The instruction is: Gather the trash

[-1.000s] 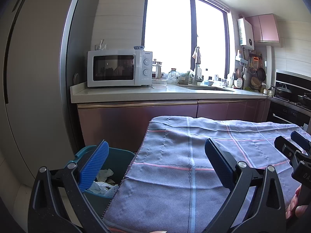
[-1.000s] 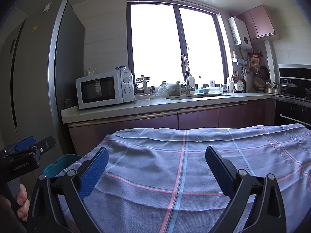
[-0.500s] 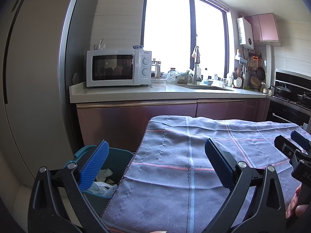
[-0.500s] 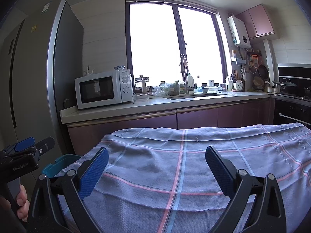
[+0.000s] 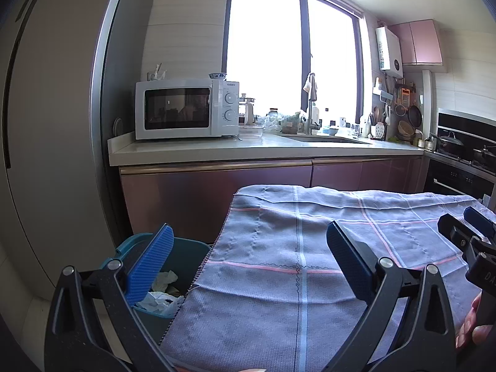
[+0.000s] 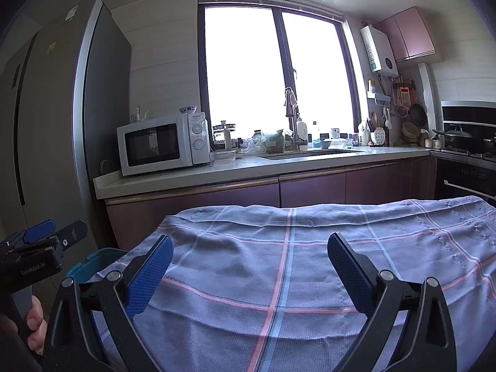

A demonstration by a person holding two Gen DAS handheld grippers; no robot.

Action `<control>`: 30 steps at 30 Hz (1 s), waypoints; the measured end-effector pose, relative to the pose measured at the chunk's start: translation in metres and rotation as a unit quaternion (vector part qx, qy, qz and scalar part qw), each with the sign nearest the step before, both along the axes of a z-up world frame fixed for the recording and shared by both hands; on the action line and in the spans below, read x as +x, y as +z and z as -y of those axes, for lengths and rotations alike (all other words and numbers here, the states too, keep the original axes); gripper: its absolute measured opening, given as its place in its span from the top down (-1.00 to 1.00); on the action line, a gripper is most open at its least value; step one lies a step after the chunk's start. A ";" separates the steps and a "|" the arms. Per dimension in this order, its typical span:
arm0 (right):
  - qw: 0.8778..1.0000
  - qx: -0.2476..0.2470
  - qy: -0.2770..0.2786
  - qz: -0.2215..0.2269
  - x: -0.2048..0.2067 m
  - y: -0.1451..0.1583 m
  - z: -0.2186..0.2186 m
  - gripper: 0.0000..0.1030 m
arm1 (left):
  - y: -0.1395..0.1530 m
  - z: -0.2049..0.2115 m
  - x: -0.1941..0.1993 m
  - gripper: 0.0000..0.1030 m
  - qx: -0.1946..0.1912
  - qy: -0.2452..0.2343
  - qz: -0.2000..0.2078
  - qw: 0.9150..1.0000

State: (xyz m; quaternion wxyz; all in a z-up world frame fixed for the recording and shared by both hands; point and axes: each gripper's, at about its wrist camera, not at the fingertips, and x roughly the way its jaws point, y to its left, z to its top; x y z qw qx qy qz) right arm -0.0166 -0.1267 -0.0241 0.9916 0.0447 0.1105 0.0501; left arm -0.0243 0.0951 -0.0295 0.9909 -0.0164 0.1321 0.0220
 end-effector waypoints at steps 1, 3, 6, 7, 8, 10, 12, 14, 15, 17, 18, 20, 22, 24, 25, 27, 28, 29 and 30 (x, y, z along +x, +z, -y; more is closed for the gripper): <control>1.000 0.000 0.001 0.001 0.000 0.000 0.000 -0.87 | -0.001 0.001 0.000 -0.89 0.000 -0.001 0.000 1.000; 1.000 -0.001 0.001 -0.001 0.001 0.000 0.001 -0.87 | 0.000 0.001 0.001 -0.89 0.000 -0.002 0.000 1.000; 1.000 0.000 0.000 -0.001 0.002 -0.001 0.001 -0.87 | 0.000 0.001 0.002 -0.89 0.000 -0.003 -0.001 1.000; 1.000 0.000 0.000 -0.002 0.002 -0.001 0.001 -0.87 | 0.000 0.001 0.002 -0.89 0.000 -0.003 -0.001 1.000; 1.000 0.000 0.000 -0.002 0.002 -0.001 0.001 -0.87 | -0.001 0.001 0.003 -0.89 0.001 -0.003 -0.001 1.000; 1.000 0.001 -0.001 -0.002 0.002 -0.002 0.000 -0.87 | -0.001 0.001 0.004 -0.89 0.001 -0.004 -0.002 1.000; 1.000 0.001 -0.001 -0.003 0.003 -0.002 0.001 -0.87 | -0.001 0.002 0.006 -0.89 0.002 -0.004 -0.003 1.000; 1.000 0.001 -0.002 -0.003 0.003 -0.003 0.001 -0.87 | -0.001 0.002 0.006 -0.89 0.002 -0.005 -0.003 1.000; 1.000 0.002 -0.002 -0.003 0.002 -0.003 0.001 -0.87 | -0.001 0.002 0.006 -0.89 0.002 -0.005 -0.002 1.000; 1.000 0.003 -0.003 -0.004 0.003 -0.003 0.002 -0.87 | -0.001 0.002 0.006 -0.89 0.003 -0.005 -0.002 1.000; 1.000 0.004 -0.004 -0.004 0.003 -0.004 0.003 -0.87 | -0.001 0.002 0.007 -0.89 0.003 -0.006 -0.003 1.000; 1.000 0.004 -0.005 -0.004 0.003 -0.005 0.004 -0.87 | -0.002 0.003 0.008 -0.89 0.006 -0.006 -0.003 1.000; 1.000 0.006 -0.006 -0.004 0.002 -0.006 0.005 -0.87 | -0.002 0.005 0.010 -0.89 0.009 -0.009 -0.004 1.000; 1.000 0.007 -0.008 -0.005 0.003 -0.006 0.007 -0.87 | -0.003 0.007 0.011 -0.89 0.010 -0.011 -0.005 1.000; 1.000 0.008 -0.009 -0.004 0.002 -0.006 0.008 -0.87 | -0.003 0.008 0.012 -0.89 0.011 -0.011 -0.005 1.000; 1.000 0.008 -0.010 -0.005 0.003 -0.006 0.009 -0.87 | -0.003 0.010 0.013 -0.89 0.013 -0.012 -0.005 1.000; 1.000 0.009 -0.011 -0.005 0.003 -0.007 0.010 -0.87 | -0.003 0.010 0.014 -0.89 0.012 -0.014 -0.006 1.000; 1.000 0.010 -0.011 -0.005 0.003 -0.007 0.011 -0.87 | -0.004 0.011 0.015 -0.89 0.012 -0.015 -0.006 1.000; 1.000 0.011 -0.011 -0.006 0.004 -0.007 0.013 -0.87 | -0.004 0.012 0.016 -0.89 0.014 -0.014 -0.006 1.000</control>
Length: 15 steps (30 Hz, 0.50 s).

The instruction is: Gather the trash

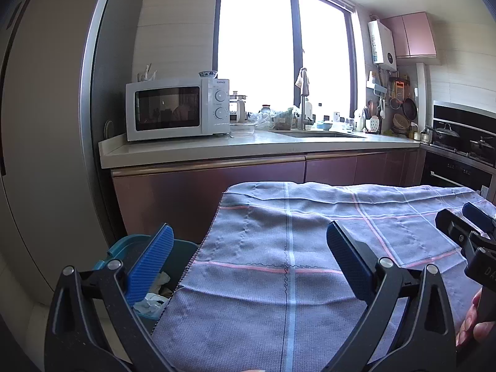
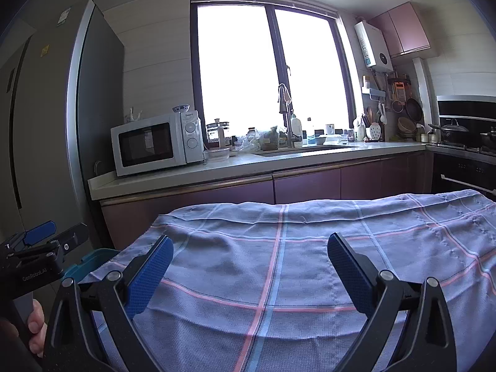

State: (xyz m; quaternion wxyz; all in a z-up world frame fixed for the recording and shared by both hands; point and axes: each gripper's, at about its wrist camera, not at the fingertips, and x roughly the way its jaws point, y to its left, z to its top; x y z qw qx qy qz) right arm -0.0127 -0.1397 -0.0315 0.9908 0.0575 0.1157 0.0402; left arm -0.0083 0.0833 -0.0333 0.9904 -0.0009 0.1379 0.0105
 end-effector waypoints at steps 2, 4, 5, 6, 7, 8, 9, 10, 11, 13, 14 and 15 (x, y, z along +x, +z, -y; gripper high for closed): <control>1.000 0.001 0.000 -0.001 0.001 -0.001 0.002 -0.87 | 0.000 0.001 0.001 -0.89 0.001 -0.001 -0.001 1.000; 1.000 0.002 0.000 -0.002 0.002 -0.001 0.003 -0.87 | -0.001 0.002 0.002 -0.89 0.001 0.000 -0.002 1.000; 1.000 0.002 0.000 -0.002 0.002 -0.001 0.004 -0.87 | -0.001 0.003 0.003 -0.89 0.002 0.000 -0.003 1.000; 1.000 0.003 -0.001 -0.002 0.002 -0.002 0.005 -0.87 | -0.002 0.003 0.003 -0.89 0.003 0.000 -0.003 1.000; 1.000 0.003 -0.001 -0.003 0.003 -0.002 0.005 -0.87 | -0.001 0.004 0.003 -0.89 0.004 0.000 -0.003 1.000; 1.000 0.004 -0.001 -0.003 0.004 -0.002 0.006 -0.87 | -0.001 0.005 0.003 -0.89 0.004 0.000 -0.003 1.000; 1.000 0.004 -0.001 -0.004 0.005 -0.003 0.006 -0.87 | -0.001 0.005 0.003 -0.89 0.004 0.000 -0.003 1.000; 1.000 0.004 -0.002 -0.004 0.005 -0.003 0.007 -0.87 | -0.001 0.005 0.003 -0.89 0.005 0.000 -0.003 1.000; 1.000 0.003 -0.002 -0.004 0.006 -0.003 0.007 -0.87 | -0.002 0.005 0.003 -0.89 0.005 0.000 -0.003 1.000; 1.000 0.004 -0.003 -0.004 0.006 -0.003 0.008 -0.87 | -0.001 0.006 0.003 -0.89 0.006 0.000 -0.002 1.000; 1.000 0.005 -0.003 -0.003 0.007 -0.003 0.009 -0.87 | -0.001 0.007 0.003 -0.89 0.007 -0.002 -0.001 1.000; 1.000 0.005 -0.004 -0.003 0.007 -0.002 0.010 -0.87 | -0.001 0.007 0.004 -0.89 0.009 -0.003 -0.003 1.000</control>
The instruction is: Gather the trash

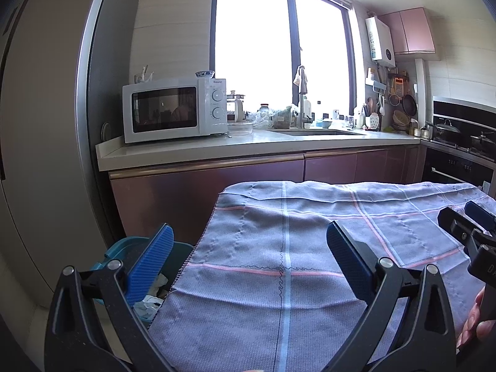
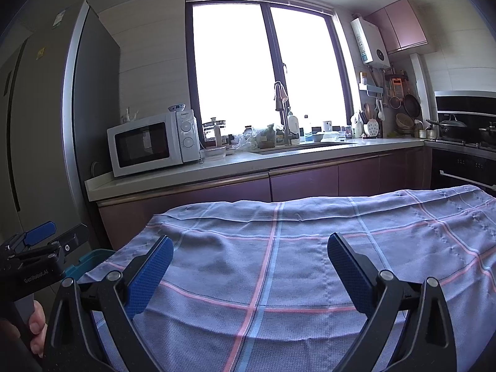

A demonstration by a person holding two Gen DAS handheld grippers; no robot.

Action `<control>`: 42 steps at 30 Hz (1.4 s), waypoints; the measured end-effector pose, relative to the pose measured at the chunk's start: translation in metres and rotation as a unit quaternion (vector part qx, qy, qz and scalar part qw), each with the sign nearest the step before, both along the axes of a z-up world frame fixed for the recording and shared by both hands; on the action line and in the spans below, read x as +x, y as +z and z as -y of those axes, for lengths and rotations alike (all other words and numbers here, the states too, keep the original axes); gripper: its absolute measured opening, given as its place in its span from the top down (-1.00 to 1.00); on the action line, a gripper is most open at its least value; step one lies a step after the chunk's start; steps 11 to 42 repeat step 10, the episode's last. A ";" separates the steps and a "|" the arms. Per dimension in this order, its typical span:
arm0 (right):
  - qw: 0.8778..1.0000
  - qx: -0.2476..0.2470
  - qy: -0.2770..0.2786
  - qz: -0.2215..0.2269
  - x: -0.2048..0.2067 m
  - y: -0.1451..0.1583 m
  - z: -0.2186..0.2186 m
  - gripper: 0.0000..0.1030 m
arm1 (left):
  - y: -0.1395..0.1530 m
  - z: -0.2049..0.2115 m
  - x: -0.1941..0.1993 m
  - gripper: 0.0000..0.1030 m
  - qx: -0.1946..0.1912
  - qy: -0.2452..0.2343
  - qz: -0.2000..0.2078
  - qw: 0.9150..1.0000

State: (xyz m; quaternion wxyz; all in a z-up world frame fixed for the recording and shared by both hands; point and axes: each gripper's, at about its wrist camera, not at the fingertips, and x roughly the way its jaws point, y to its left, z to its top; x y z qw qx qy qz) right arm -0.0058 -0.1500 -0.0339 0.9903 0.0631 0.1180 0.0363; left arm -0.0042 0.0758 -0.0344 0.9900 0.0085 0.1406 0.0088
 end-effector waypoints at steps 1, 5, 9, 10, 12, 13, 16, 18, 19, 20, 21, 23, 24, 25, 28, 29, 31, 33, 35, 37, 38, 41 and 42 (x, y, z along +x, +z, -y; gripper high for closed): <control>1.000 0.000 0.000 -0.001 0.000 0.000 0.001 -0.87 | 0.000 0.002 0.002 -0.89 0.003 -0.002 -0.003 1.000; 1.000 -0.001 -0.003 -0.022 0.006 -0.001 0.016 -0.87 | -0.001 0.013 0.027 -0.89 0.003 -0.033 -0.057 0.998; 0.998 -0.003 -0.029 -0.062 0.017 -0.003 0.056 -0.87 | -0.012 0.027 0.074 -0.89 0.003 -0.042 -0.139 0.989; 0.996 -0.008 -0.041 -0.074 0.021 -0.004 0.068 -0.87 | -0.015 0.029 0.087 -0.89 -0.004 -0.046 -0.153 0.987; 0.996 -0.008 -0.041 -0.074 0.021 -0.004 0.068 -0.87 | -0.015 0.029 0.087 -0.89 -0.004 -0.046 -0.153 0.987; 0.996 -0.008 -0.041 -0.074 0.021 -0.004 0.068 -0.87 | -0.015 0.029 0.087 -0.89 -0.004 -0.046 -0.153 0.987; 0.996 -0.008 -0.041 -0.074 0.021 -0.004 0.068 -0.87 | -0.015 0.029 0.087 -0.89 -0.004 -0.046 -0.153 0.987; 0.996 -0.008 -0.041 -0.074 0.021 -0.004 0.068 -0.87 | -0.015 0.029 0.087 -0.89 -0.004 -0.046 -0.153 0.987; 0.996 -0.008 -0.041 -0.074 0.021 -0.004 0.068 -0.87 | -0.015 0.029 0.087 -0.89 -0.004 -0.046 -0.153 0.987; 0.996 -0.008 -0.041 -0.074 0.021 -0.004 0.068 -0.87 | -0.015 0.029 0.087 -0.89 -0.004 -0.046 -0.153 0.987; 0.996 -0.008 -0.041 -0.074 0.021 -0.004 0.068 -0.87 | -0.015 0.029 0.087 -0.89 -0.004 -0.046 -0.153 0.987; 0.996 -0.008 -0.041 -0.074 0.021 -0.004 0.068 -0.87 | -0.015 0.029 0.087 -0.89 -0.004 -0.046 -0.153 0.987; 0.996 -0.008 -0.041 -0.074 0.021 -0.004 0.068 -0.87 | -0.015 0.029 0.087 -0.89 -0.004 -0.046 -0.153 0.987; 0.996 -0.008 -0.041 -0.074 0.021 -0.004 0.068 -0.87 | -0.015 0.029 0.087 -0.89 -0.004 -0.046 -0.153 0.987; 0.996 -0.008 -0.041 -0.074 0.021 -0.004 0.068 -0.87 | -0.015 0.029 0.087 -0.89 -0.004 -0.046 -0.153 0.987; 0.996 -0.008 -0.041 -0.074 0.021 -0.004 0.068 -0.87 | -0.015 0.029 0.087 -0.89 -0.004 -0.046 -0.153 0.987; 0.996 -0.008 -0.041 -0.074 0.021 -0.004 0.068 -0.87 | -0.015 0.029 0.087 -0.89 -0.004 -0.046 -0.153 0.987; 0.996 -0.008 -0.041 -0.074 0.021 -0.004 0.068 -0.87 | -0.015 0.029 0.087 -0.89 -0.004 -0.046 -0.153 0.987; 0.996 -0.008 -0.041 -0.074 0.021 -0.004 0.068 -0.87 | -0.015 0.029 0.087 -0.89 -0.004 -0.046 -0.153 0.987; 0.996 -0.008 -0.041 -0.074 0.021 -0.004 0.068 -0.87 | -0.015 0.029 0.087 -0.89 -0.004 -0.046 -0.153 0.987; 0.996 -0.008 -0.041 -0.074 0.021 -0.004 0.068 -0.87 | -0.015 0.029 0.087 -0.89 -0.004 -0.046 -0.153 0.987; 0.996 -0.008 -0.041 -0.074 0.021 -0.004 0.068 -0.87 | -0.015 0.029 0.087 -0.89 -0.004 -0.046 -0.153 0.987; 0.996 -0.008 -0.041 -0.074 0.021 -0.004 0.068 -0.87 | -0.015 0.029 0.087 -0.89 -0.004 -0.046 -0.153 0.987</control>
